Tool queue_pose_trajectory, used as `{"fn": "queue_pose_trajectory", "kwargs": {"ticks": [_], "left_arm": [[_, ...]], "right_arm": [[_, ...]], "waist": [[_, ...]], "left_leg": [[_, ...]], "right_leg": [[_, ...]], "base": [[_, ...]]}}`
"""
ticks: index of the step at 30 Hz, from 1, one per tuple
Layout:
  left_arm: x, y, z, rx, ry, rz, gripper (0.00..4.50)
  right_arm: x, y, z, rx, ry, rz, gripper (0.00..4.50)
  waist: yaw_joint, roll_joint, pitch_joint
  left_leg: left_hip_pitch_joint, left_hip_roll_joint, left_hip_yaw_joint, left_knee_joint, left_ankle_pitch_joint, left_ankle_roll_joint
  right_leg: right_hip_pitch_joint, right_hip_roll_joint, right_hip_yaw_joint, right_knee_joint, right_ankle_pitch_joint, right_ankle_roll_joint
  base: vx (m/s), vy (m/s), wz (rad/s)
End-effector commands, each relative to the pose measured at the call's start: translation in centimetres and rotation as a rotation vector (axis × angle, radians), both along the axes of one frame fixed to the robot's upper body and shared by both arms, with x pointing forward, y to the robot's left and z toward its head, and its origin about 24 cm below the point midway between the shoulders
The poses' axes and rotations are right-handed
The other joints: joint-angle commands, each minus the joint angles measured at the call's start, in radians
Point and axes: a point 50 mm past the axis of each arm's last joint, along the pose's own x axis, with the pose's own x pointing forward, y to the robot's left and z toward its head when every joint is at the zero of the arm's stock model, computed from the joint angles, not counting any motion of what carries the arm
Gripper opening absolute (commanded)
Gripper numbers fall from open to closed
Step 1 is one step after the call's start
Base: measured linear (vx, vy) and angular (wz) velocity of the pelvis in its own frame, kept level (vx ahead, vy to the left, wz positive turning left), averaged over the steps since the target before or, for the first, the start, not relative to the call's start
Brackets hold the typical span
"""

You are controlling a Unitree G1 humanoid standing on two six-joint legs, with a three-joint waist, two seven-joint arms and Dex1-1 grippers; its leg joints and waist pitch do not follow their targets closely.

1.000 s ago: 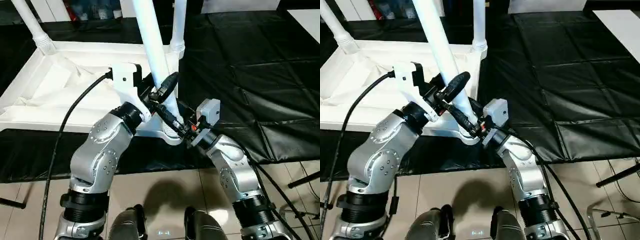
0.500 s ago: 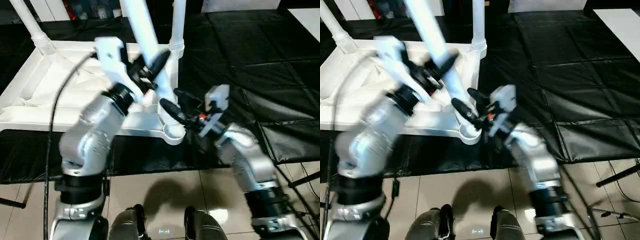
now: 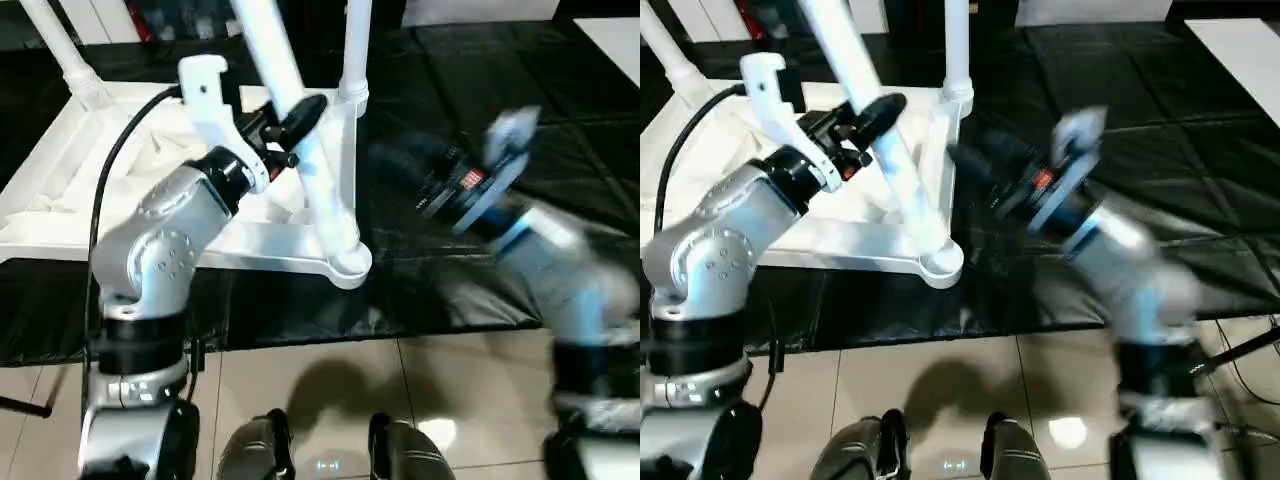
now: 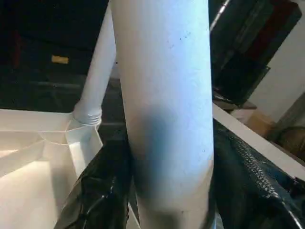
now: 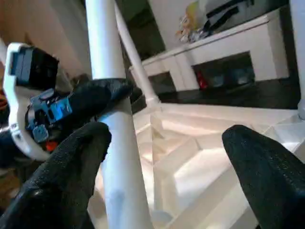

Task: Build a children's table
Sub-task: Rotate table base

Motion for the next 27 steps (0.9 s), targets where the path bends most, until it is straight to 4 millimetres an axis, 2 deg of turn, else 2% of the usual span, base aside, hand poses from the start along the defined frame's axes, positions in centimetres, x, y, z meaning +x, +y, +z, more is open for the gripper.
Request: {"fn": "queue_pose_trajectory", "kwargs": {"ticks": [1,9,11,12,14,15,16,17,22,25,27], "left_arm": [[0.1,0.0,0.4,0.020,-0.007,-0.016,2.26],[0.0,-0.5,1.2,0.037,-0.040,-0.076,2.26],[-0.3,-0.9,1.4,0.066,-0.068,-0.104,2.26],[-0.5,-1.3,1.6,0.099,-0.093,-0.132,2.26],[-0.9,-1.9,1.7,0.138,-0.117,-0.158,2.26],[-1.1,-2.4,1.8,0.166,-0.136,-0.179,2.26],[-1.2,-2.4,1.8,0.168,-0.137,-0.180,2.26],[-1.2,-2.6,1.9,0.174,-0.142,-0.186,2.26],[-1.5,-3.2,2.2,0.206,-0.176,-0.205,2.26],[-1.5,-3.2,2.2,0.225,-0.189,-0.202,2.26],[-1.5,-3.3,2.2,0.229,-0.195,-0.201,2.26]], "right_arm": [[-0.1,0.2,0.1,-0.050,0.023,0.043,4.31],[-0.3,0.9,-0.2,-0.221,0.056,0.125,4.31],[-0.3,1.3,-0.4,-0.255,0.066,0.142,4.31],[-0.2,1.6,-0.6,-0.291,0.075,0.159,4.31],[-0.2,2.3,-0.9,-0.341,0.092,0.186,4.31],[-0.1,2.8,-1.2,-0.376,0.106,0.200,4.31],[-0.1,2.8,-1.2,-0.378,0.108,0.201,4.31],[0.0,3.0,-1.3,-0.385,0.113,0.202,4.31],[0.7,4.0,-2.0,-0.427,0.145,0.192,4.31],[0.9,4.2,-2.0,-0.427,0.156,0.194,4.31],[0.9,4.3,-1.9,-0.421,0.162,0.195,4.31]], "waist": [[0.008,-0.020,-0.124],[0.014,-0.022,-0.124],[0.015,-0.023,-0.124],[0.016,-0.026,-0.128],[0.014,-0.024,-0.127],[0.014,-0.027,-0.128],[0.015,-0.024,-0.128],[0.014,-0.028,-0.128],[0.014,-0.028,-0.130],[0.013,-0.034,-0.133],[0.015,-0.033,-0.135]], "left_leg": [[0.037,0.042,-0.030,-0.054,-0.111,0.095],[0.036,0.045,-0.030,-0.052,-0.106,0.100],[0.036,0.046,-0.031,-0.053,-0.113,0.096],[0.038,0.048,-0.032,-0.053,-0.111,0.095],[0.039,0.049,-0.031,-0.053,-0.113,0.089],[0.038,0.050,-0.032,-0.052,-0.109,0.088],[0.038,0.051,-0.031,-0.052,-0.113,0.087],[0.038,0.051,-0.030,-0.052,-0.114,0.085],[0.037,0.049,-0.031,-0.052,-0.123,0.068],[0.037,0.050,-0.030,-0.052,-0.126,0.060],[0.039,0.051,-0.030,-0.051,-0.120,0.061]], "right_leg": [[0.062,-0.073,0.038,-0.063,-0.256,-0.205],[0.060,-0.075,0.037,-0.064,-0.273,-0.206],[0.060,-0.076,0.037,-0.065,-0.287,-0.202],[0.060,-0.076,0.036,-0.063,-0.290,-0.200],[0.059,-0.077,0.037,-0.062,-0.291,-0.203],[0.061,-0.077,0.037,-0.060,-0.286,-0.206],[0.059,-0.079,0.039,-0.061,-0.289,-0.204],[0.060,-0.080,0.039,-0.061,-0.288,-0.204],[0.059,-0.077,0.039,-0.061,-0.290,-0.207],[0.062,-0.078,0.041,-0.059,-0.284,-0.202],[0.061,-0.077,0.041,-0.056,-0.273,-0.204]], "base": [[0.000,0.000,0.00],[0.000,0.000,0.00],[0.000,0.000,0.00],[0.000,0.000,0.00],[0.000,0.000,0.00],[0.000,0.000,0.00],[0.000,0.000,0.00],[0.000,0.000,0.00],[0.000,0.000,0.00],[0.000,0.000,0.00],[0.000,0.000,0.00]]}}
